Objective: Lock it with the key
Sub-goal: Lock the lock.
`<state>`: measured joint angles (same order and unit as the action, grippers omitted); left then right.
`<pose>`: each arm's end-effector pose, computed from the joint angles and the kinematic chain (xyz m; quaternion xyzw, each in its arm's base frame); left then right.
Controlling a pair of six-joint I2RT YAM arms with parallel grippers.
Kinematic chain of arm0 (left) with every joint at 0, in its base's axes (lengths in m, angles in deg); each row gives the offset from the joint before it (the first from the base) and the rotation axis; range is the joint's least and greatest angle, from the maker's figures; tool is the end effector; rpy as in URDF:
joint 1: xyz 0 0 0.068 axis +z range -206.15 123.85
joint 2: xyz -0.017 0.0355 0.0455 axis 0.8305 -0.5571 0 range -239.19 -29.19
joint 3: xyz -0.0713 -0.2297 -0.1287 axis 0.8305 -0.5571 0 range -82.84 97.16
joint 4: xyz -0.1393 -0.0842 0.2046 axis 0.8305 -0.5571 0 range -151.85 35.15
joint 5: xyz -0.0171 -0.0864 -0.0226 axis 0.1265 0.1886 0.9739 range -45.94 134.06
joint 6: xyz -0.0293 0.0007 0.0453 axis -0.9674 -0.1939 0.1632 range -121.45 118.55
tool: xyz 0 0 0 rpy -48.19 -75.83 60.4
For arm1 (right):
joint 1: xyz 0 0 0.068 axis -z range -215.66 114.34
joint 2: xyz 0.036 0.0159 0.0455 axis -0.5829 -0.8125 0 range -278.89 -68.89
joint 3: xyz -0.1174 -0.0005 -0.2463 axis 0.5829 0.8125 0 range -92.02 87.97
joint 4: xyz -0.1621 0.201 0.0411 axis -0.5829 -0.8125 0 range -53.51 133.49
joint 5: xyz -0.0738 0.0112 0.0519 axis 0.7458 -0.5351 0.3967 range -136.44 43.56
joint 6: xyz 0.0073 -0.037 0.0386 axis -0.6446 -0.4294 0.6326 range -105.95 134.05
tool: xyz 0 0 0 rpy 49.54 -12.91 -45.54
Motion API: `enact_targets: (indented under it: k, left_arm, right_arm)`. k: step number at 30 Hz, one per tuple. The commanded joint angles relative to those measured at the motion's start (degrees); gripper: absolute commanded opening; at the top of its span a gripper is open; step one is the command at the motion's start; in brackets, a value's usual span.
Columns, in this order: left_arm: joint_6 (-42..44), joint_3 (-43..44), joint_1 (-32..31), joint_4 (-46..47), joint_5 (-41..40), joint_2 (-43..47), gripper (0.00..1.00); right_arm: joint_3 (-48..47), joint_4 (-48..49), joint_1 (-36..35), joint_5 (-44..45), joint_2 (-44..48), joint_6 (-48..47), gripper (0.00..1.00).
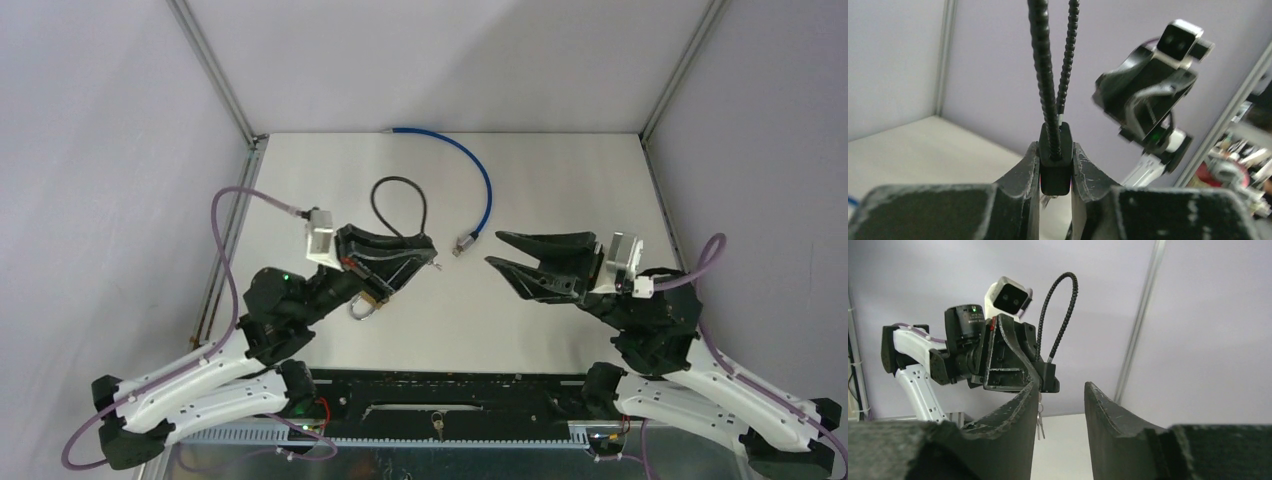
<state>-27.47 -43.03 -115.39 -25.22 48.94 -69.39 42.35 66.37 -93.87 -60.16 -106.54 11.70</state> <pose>0.0789 -0.1386 0.3957 0.1797 0.4737 -0.5996 0.6195 0.0658 0.1222 0.4238 -0.3368 0.3708 0.4566 0.7353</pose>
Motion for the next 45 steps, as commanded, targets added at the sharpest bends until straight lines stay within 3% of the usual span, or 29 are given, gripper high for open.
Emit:
enact_targets:
  k: [1, 5, 14, 19, 25, 45]
  left_arm:
    - [14.9, 10.1, 0.0, -20.6, 4.3, -1.9, 0.00]
    - [19.0, 11.7, 0.0, -25.2, 7.0, -2.0, 0.00]
    - [19.4, 13.0, -0.1, -27.6, 10.1, -3.7, 0.00]
    - [19.4, 13.3, -0.3, -27.5, 11.0, -4.0, 0.00]
    - [19.3, 13.1, -0.3, -27.1, 11.0, -4.0, 0.00]
    - [18.6, 12.7, -0.3, -26.3, 9.6, -3.8, 0.00]
  right_arm:
    - [-2.7, -9.1, 0.7, 6.5, 0.6, 2.6, 0.40]
    - [-5.3, -11.1, 0.9, 4.2, -1.5, 9.1, 0.39]
    - [-7.4, -7.7, 1.4, 5.5, -6.2, 22.1, 0.51]
    - [-7.5, -8.1, 1.4, 6.1, -7.3, 22.9, 0.49]
    - [-7.5, -8.1, 1.4, 5.8, -7.4, 22.8, 0.35]
    - [-6.7, -10.7, 1.3, 7.0, -7.6, 22.4, 0.37]
